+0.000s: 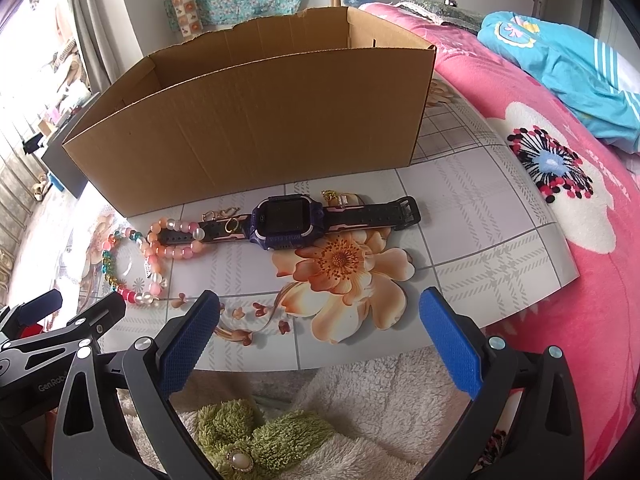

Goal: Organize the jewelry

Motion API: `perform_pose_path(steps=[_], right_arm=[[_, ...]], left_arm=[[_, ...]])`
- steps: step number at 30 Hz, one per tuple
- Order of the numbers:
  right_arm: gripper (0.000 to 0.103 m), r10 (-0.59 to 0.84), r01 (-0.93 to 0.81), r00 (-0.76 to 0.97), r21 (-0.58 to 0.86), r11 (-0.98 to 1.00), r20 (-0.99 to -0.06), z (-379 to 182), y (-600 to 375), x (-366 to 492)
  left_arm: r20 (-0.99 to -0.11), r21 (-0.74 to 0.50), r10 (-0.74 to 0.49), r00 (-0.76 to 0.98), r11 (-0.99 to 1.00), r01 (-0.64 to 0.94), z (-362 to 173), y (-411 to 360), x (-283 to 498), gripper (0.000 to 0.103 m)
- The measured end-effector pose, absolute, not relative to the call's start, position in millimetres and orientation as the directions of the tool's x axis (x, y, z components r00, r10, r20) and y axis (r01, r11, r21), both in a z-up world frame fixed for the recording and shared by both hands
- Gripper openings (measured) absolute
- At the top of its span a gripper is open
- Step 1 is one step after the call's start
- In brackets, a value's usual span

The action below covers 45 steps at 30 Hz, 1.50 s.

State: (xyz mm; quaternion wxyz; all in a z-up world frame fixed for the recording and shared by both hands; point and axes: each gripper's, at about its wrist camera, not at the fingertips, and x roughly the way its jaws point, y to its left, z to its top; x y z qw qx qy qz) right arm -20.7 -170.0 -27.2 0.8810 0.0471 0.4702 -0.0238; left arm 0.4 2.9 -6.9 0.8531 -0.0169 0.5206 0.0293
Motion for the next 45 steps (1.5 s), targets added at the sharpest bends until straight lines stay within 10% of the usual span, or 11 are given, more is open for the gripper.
perform_pose_path(steps=[45], right_arm=[[0.097, 0.014, 0.090, 0.556, 0.077, 0.993, -0.831, -28.8, -173.2, -20.3]], left_arm=[[-0.888, 0.027, 0.054, 0.456, 0.997, -0.065, 0.5, -2.8, 0.4, 0.095]])
